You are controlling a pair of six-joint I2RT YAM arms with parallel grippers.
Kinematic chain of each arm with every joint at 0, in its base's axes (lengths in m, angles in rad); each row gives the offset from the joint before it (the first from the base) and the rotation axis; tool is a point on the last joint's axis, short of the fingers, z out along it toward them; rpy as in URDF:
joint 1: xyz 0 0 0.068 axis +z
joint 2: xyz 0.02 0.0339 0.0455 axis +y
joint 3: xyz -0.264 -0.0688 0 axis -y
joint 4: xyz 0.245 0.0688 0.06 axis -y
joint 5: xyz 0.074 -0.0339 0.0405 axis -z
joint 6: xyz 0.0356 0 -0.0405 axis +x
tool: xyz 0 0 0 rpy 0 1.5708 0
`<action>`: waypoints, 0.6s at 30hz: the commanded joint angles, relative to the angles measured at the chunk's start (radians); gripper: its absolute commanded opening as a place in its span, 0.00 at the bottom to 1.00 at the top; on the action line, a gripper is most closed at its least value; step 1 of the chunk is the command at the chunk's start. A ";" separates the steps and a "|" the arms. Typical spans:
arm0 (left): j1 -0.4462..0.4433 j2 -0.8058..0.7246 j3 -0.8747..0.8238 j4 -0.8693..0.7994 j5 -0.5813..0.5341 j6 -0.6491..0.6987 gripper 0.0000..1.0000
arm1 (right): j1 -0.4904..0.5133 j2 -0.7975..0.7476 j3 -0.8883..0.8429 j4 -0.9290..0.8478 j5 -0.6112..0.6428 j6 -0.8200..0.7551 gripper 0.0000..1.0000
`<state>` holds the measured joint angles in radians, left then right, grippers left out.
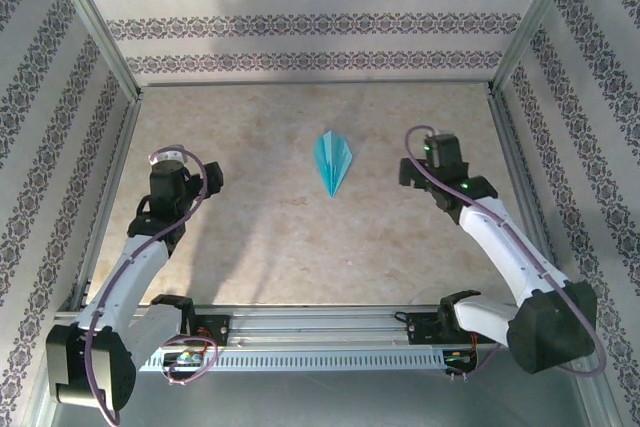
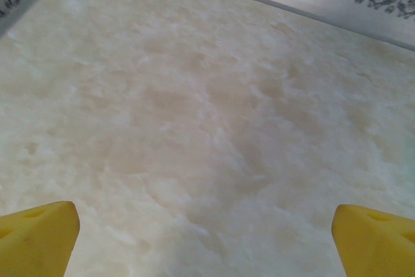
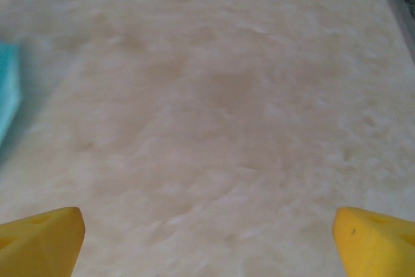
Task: Fold a paper plane with a square sheet of paper (fold left side to right side)
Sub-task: Reset both arms
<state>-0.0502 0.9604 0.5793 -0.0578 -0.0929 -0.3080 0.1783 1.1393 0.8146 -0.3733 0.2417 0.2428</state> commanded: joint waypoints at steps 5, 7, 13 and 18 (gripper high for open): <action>0.036 0.085 -0.044 0.240 -0.144 0.168 1.00 | -0.171 0.100 -0.269 0.685 -0.185 -0.127 0.98; 0.040 0.124 -0.057 0.286 -0.159 0.197 1.00 | -0.169 0.165 -0.287 0.782 -0.205 -0.140 0.98; 0.057 0.191 -0.126 0.471 -0.152 0.255 1.00 | -0.167 0.268 -0.395 1.114 -0.213 -0.208 0.98; 0.074 0.254 -0.190 0.669 -0.076 0.260 1.00 | -0.177 0.393 -0.442 1.335 -0.264 -0.209 0.98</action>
<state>0.0063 1.1896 0.4107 0.4171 -0.2104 -0.0830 0.0086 1.4998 0.3969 0.7509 0.0242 0.0525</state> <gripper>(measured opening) 0.997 0.980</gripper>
